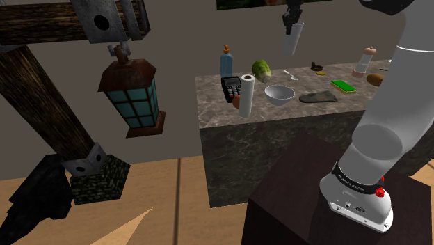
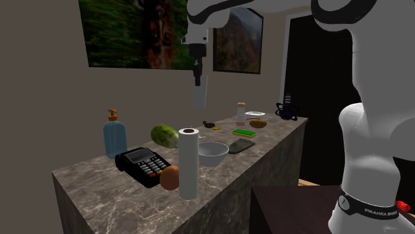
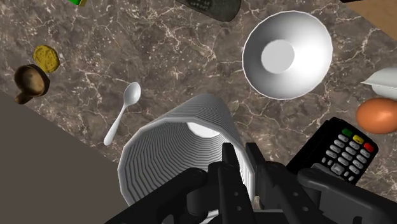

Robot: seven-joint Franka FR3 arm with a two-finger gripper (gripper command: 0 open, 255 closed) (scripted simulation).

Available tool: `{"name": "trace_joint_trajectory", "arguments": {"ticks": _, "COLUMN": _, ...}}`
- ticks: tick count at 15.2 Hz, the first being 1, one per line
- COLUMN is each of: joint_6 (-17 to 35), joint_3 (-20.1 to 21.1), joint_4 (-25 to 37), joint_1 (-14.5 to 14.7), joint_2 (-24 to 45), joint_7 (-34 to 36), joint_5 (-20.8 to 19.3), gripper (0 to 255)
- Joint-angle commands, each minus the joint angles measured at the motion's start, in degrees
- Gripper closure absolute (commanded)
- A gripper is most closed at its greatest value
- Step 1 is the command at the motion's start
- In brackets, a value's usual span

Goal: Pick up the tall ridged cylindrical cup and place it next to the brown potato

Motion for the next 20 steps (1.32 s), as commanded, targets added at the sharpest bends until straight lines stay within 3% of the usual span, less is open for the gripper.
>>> {"name": "trace_joint_trajectory", "arguments": {"ticks": 1, "joint_6": 0.6, "joint_3": -0.93, "joint_4": -2.16, "joint_1": -1.06, "joint_2": -1.81, "joint_7": -2.11, "joint_5": -0.49, "gripper": 255}}
{"name": "trace_joint_trajectory", "arguments": {"ticks": 10, "joint_6": 2.68, "joint_3": -5.69, "joint_4": -9.22, "joint_1": -6.02, "joint_2": -7.98, "joint_7": -11.79, "joint_5": -2.45, "gripper": 255}}
{"name": "trace_joint_trajectory", "arguments": {"ticks": 20, "joint_6": 3.39, "joint_3": -12.51, "joint_4": -10.07, "joint_1": -12.43, "joint_2": -8.81, "joint_7": -25.1, "joint_5": -1.76, "gripper": 255}}
